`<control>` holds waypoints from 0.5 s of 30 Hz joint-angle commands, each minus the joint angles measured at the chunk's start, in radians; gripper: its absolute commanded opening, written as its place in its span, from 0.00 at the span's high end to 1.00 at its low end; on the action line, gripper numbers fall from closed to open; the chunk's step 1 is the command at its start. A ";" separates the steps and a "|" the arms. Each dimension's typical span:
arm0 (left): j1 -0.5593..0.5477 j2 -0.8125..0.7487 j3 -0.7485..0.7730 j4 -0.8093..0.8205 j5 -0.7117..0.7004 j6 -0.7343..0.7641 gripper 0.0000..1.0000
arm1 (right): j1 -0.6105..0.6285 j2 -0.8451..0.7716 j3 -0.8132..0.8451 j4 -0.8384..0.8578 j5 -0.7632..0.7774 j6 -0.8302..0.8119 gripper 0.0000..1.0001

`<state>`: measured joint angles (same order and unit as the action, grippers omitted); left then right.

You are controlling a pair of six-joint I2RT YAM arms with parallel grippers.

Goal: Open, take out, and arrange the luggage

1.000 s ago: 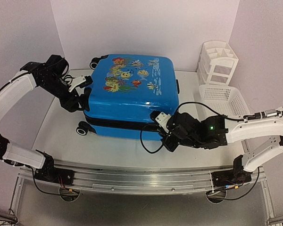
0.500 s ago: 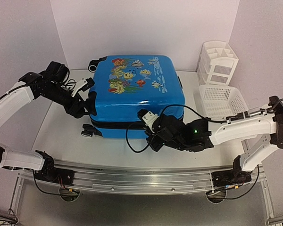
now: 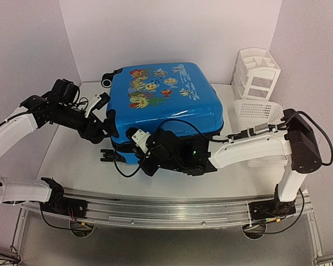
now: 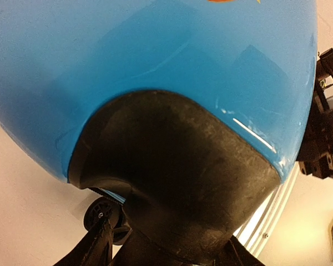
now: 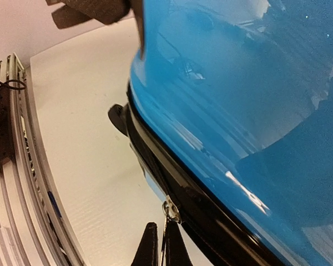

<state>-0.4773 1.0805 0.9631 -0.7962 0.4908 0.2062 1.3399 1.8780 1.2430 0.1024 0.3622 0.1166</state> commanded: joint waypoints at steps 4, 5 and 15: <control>-0.004 -0.072 -0.017 0.309 0.106 -0.300 1.00 | 0.058 0.117 0.156 0.112 -0.144 -0.020 1.00; -0.009 -0.075 -0.023 0.311 0.102 -0.302 1.00 | 0.058 0.132 0.173 0.120 -0.144 -0.016 1.00; -0.035 -0.064 -0.004 0.289 0.071 -0.320 1.00 | 0.058 0.242 0.329 0.131 -0.134 -0.033 1.00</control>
<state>-0.5139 1.0370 0.9192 -0.7514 0.5061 0.0982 1.3537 2.0808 1.4764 0.1284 0.3321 0.1036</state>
